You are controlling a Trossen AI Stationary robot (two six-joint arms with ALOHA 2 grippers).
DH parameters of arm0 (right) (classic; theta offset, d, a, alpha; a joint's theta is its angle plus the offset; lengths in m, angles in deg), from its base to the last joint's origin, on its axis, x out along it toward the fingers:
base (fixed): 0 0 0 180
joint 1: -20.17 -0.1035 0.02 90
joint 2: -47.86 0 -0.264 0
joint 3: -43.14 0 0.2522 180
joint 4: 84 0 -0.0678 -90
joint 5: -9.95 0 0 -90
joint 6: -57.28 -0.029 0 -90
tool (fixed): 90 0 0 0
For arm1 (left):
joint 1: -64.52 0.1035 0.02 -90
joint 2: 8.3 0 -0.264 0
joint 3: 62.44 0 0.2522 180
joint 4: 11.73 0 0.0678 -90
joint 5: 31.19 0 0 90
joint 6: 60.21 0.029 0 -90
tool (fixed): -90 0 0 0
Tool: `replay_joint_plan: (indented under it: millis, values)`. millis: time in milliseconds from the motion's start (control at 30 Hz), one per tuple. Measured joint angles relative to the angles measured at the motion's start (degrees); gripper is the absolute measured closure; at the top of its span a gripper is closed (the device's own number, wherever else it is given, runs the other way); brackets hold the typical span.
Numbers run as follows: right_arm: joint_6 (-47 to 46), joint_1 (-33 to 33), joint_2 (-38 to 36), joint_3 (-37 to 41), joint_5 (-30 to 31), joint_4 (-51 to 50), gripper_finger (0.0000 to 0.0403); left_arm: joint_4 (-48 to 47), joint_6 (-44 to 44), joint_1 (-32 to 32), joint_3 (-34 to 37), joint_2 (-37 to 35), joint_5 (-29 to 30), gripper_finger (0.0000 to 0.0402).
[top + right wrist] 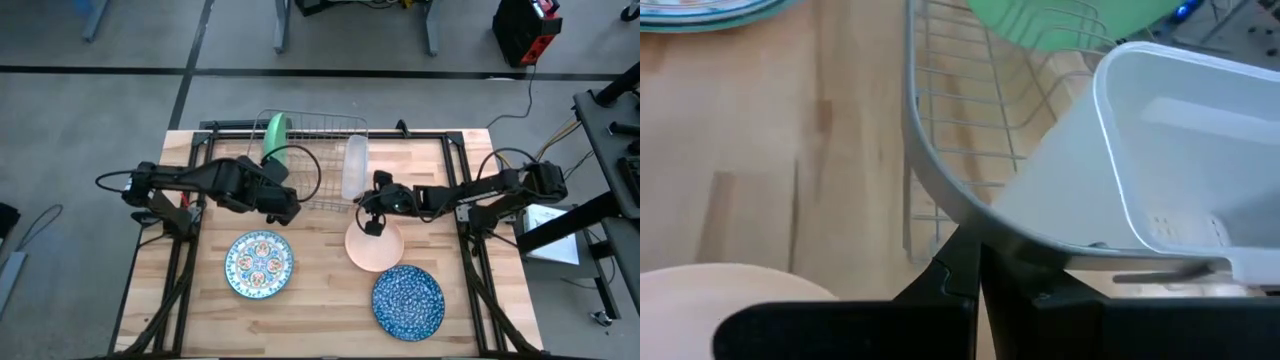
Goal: Sort dishes
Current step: Put the blue patterned plate into the dish rack
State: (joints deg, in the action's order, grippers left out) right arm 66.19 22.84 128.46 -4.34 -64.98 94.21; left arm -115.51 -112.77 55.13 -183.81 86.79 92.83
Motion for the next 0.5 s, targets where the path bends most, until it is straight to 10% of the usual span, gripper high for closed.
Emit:
replay_joint_plan:
  millis: [500]
  values:
    - [-6.26, 0.35, -4.33, 2.90, -7.04, -13.27, 0.0403, 0.02, 1.26, -7.90, 1.55, -0.09, 0.01, 0.0136]
